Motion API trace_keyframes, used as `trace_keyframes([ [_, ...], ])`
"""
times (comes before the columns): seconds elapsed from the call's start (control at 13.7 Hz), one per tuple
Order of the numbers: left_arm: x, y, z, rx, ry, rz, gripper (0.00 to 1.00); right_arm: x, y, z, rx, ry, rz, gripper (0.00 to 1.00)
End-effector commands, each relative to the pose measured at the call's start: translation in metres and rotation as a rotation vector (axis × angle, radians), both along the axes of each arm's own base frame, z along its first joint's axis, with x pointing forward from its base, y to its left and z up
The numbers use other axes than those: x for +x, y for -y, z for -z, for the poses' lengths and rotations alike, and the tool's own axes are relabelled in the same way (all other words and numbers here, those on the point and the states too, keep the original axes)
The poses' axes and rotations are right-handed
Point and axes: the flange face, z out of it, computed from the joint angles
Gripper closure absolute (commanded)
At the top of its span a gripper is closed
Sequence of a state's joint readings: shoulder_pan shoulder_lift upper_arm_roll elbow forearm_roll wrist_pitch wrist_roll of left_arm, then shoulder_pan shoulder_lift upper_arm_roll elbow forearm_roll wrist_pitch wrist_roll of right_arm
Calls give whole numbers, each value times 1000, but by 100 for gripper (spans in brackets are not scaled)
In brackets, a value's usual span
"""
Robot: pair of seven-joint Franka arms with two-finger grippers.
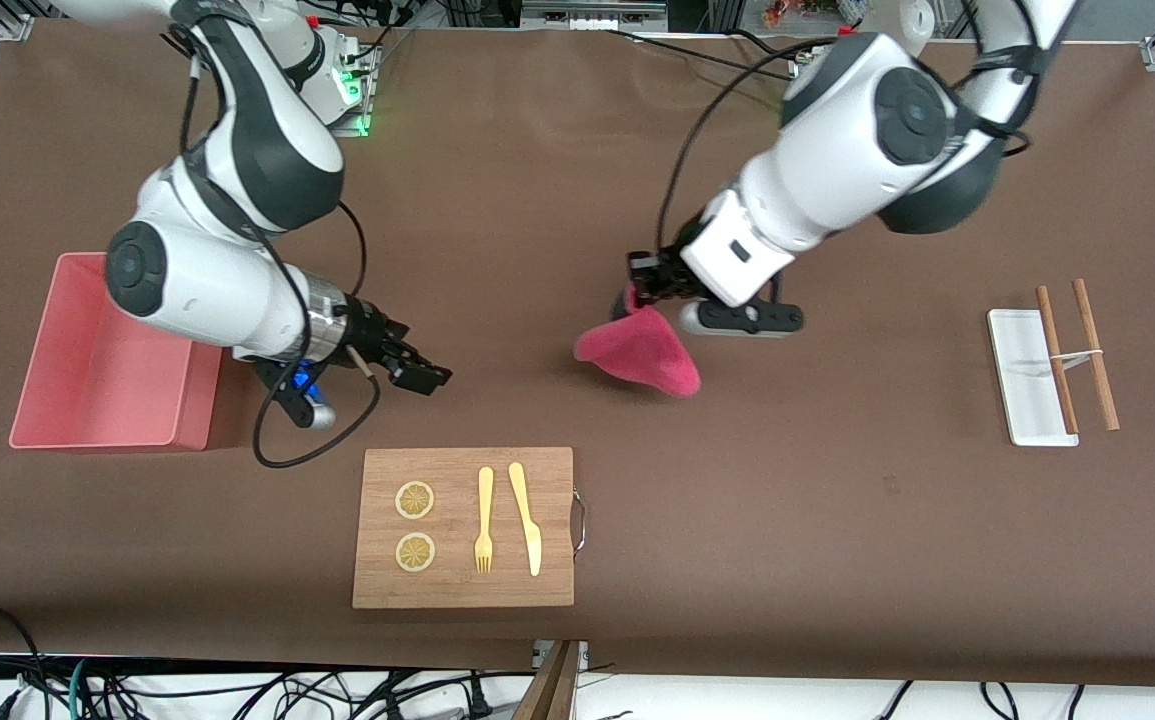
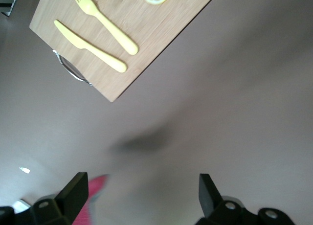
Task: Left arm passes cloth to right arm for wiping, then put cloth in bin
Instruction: 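Carry the cloth toward the right gripper and let it grasp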
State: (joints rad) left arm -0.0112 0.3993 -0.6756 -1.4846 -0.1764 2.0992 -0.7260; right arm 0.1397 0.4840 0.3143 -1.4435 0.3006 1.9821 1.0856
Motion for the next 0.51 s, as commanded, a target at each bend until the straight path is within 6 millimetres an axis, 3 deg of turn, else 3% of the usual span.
trace_keyframes([
  [0.0,-10,29,-18,-76,3,-90,100,2,-20,11,35,-10,62,0],
  [0.15,-19,47,-26,-139,-21,-162,100,-1,-33,22,36,-27,77,0],
  [0.44,-25,57,-30,-181,-53,-217,100,-8,-59,30,62,-48,130,0],
])
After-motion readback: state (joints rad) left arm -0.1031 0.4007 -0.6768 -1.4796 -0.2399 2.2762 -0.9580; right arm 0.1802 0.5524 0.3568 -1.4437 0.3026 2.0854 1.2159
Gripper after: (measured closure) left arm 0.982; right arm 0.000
